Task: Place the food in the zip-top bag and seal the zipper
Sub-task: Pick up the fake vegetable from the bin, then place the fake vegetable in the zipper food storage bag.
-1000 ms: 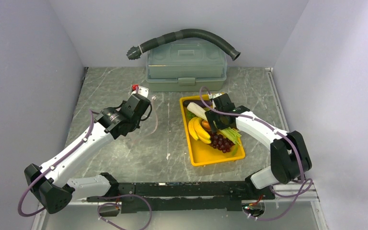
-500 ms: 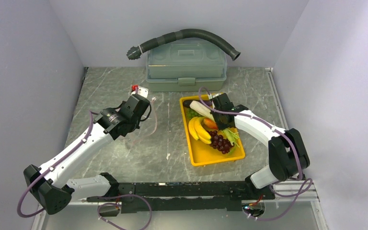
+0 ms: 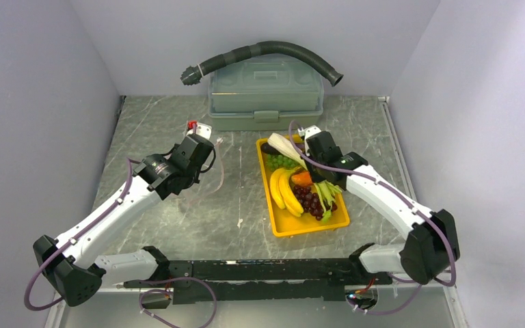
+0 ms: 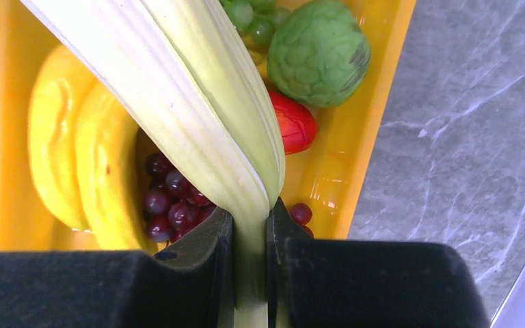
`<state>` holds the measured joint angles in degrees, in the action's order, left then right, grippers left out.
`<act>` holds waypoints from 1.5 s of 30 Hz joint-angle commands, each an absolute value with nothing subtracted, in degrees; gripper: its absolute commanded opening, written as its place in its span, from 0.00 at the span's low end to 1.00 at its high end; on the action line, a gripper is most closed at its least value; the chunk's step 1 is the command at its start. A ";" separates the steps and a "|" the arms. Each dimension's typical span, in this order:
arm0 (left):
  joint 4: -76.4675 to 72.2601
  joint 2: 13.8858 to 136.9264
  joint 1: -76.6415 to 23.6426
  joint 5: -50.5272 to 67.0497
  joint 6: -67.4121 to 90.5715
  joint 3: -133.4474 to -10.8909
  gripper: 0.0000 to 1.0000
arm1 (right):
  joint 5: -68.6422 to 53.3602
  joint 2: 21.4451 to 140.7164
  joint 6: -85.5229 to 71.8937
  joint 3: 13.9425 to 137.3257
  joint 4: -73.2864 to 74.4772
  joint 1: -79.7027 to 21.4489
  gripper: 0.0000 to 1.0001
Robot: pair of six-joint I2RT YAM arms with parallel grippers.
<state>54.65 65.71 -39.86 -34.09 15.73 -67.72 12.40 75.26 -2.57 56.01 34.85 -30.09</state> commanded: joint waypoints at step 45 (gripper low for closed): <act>49.19 63.12 -35.42 -26.88 21.89 -67.24 0.00 | 17.93 85.36 -20.60 81.99 47.33 -64.42 0.00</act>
<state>51.51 65.10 -35.59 -27.59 19.92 -67.66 18.92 83.66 -18.15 76.58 48.86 -64.23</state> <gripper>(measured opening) 0.012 0.187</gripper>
